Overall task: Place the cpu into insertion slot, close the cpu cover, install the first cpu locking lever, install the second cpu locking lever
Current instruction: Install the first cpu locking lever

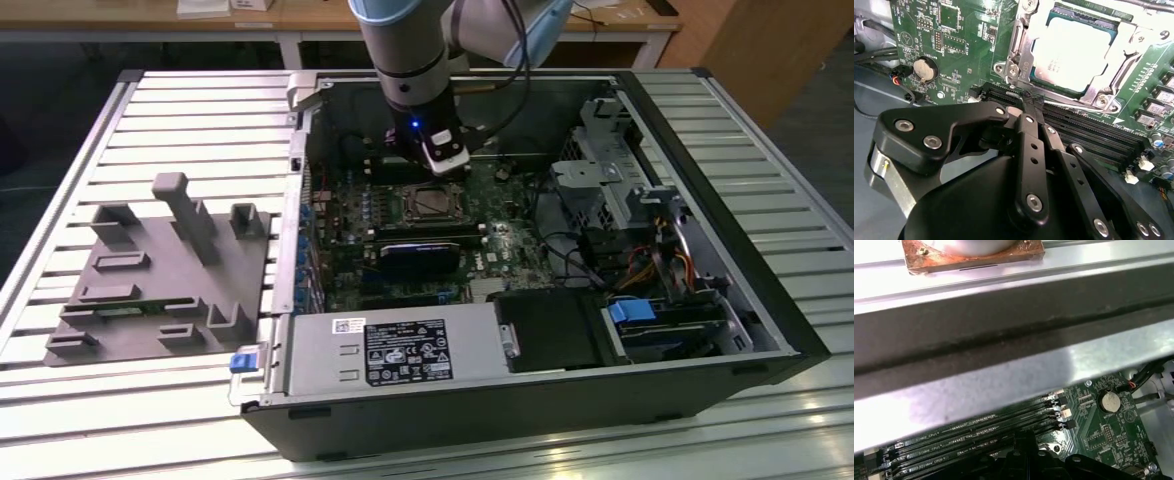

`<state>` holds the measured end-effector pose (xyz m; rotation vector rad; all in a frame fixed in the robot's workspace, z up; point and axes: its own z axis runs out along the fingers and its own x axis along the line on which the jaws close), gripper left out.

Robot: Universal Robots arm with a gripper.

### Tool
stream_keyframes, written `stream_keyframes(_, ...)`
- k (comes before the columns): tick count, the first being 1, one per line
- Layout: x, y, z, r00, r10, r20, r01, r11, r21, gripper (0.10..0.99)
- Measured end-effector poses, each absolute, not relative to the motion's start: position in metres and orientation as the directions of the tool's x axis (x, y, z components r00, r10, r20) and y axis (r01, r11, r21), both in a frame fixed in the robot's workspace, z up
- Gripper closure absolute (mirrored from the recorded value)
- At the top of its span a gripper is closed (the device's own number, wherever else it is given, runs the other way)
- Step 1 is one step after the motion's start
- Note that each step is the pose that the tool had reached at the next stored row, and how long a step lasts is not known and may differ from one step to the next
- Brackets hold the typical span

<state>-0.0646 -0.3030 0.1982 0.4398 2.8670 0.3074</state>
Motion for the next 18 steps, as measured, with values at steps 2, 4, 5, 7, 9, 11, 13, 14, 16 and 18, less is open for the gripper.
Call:
stream_keyframes(2, -0.0646, -0.3028, 0.1974, -0.928, 0.319, -0.191, 0.273, 0.933, 0.232, 0.984)
stream_keyframes(4, -0.0646, -0.3027, 0.1964, -0.927, 0.322, -0.194, 0.278, 0.934, 0.224, 0.984)
stream_keyframes(5, -0.0646, -0.3027, 0.1960, -0.926, 0.323, -0.196, 0.280, 0.935, 0.220, 0.984)
stream_keyframes(7, -0.0646, -0.3026, 0.1949, -0.924, 0.326, -0.200, 0.284, 0.935, 0.212, 0.984)
stream_keyframes(9, -0.0646, -0.3025, 0.1938, -0.922, 0.329, -0.204, 0.288, 0.935, 0.205, 0.984)
stream_keyframes(11, -0.0646, -0.3024, 0.1933, -0.921, 0.331, -0.205, 0.291, 0.935, 0.201, 0.984)
stream_keyframes(13, -0.0646, -0.3023, 0.1933, -0.921, 0.331, -0.205, 0.291, 0.935, 0.201, 0.984)
stream_keyframes(14, -0.0646, -0.3022, 0.1932, -0.921, 0.331, -0.205, 0.291, 0.935, 0.201, 0.984)
stream_keyframes(16, -0.0646, -0.3022, 0.1932, -0.921, 0.331, -0.205, 0.291, 0.935, 0.201, 0.984)
stream_keyframes(18, -0.0645, -0.3022, 0.1937, -0.921, 0.331, -0.205, 0.291, 0.935, 0.201, 0.984)
